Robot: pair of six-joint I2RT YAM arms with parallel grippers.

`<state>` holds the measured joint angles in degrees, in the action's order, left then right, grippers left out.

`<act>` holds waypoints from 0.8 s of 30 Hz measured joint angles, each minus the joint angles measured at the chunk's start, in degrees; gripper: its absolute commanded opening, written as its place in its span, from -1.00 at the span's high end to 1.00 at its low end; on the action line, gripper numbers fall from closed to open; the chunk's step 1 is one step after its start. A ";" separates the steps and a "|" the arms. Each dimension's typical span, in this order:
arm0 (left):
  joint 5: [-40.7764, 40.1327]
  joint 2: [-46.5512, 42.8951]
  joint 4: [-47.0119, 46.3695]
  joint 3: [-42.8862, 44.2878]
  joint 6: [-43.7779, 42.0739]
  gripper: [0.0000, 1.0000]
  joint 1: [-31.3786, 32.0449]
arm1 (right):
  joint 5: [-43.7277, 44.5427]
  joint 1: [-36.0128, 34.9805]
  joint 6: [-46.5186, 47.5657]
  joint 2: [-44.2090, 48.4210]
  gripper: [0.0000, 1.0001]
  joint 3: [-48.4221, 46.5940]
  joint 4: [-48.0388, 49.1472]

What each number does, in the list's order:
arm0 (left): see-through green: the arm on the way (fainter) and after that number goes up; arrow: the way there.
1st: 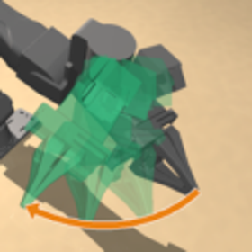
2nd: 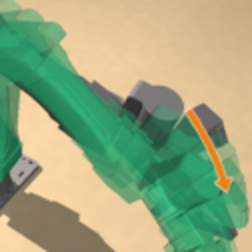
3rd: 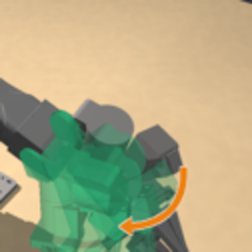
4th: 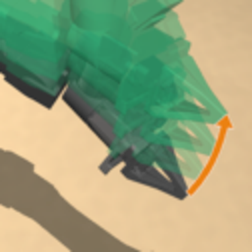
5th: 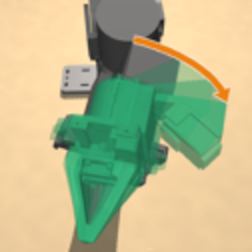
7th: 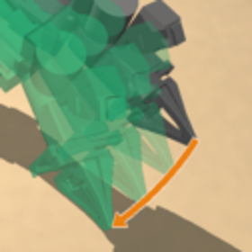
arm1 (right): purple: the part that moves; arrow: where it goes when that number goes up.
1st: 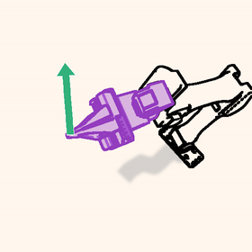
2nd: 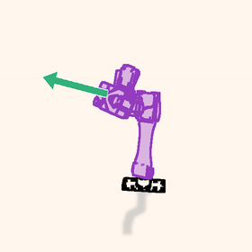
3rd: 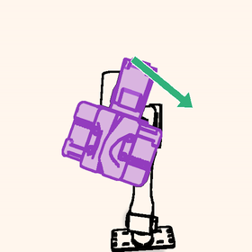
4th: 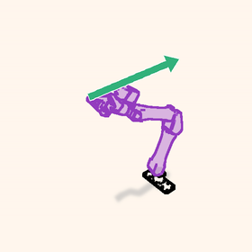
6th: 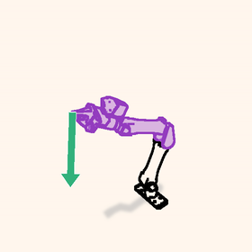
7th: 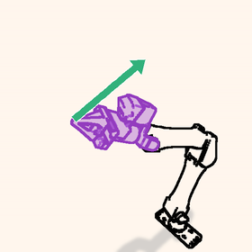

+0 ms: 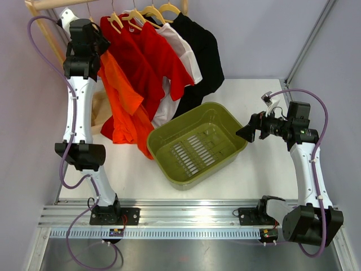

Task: Remove the t-shirt from the hanger
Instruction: Grab a hanger with a tshirt on it with the left arm

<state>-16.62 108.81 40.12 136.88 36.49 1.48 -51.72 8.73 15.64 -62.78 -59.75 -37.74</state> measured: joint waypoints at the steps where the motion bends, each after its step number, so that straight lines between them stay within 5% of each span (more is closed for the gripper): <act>1: 0.20 0.00 -0.13 0.00 -0.22 0.30 -0.22 | 0.00 0.00 0.02 0.00 -0.99 0.00 0.00; 9: 3.02 -0.31 -1.68 -0.17 -2.86 1.00 -1.27 | 0.00 0.00 0.15 0.00 -0.99 0.00 0.00; 24: 8.94 -6.99 -2.58 -5.97 -3.61 1.00 -3.23 | 0.02 0.00 1.01 0.04 -0.99 0.33 -0.07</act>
<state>-7.68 101.82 37.54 130.91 32.88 -1.76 -51.70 8.73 16.64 -62.74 -59.42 -37.80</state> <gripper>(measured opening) 0.105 0.993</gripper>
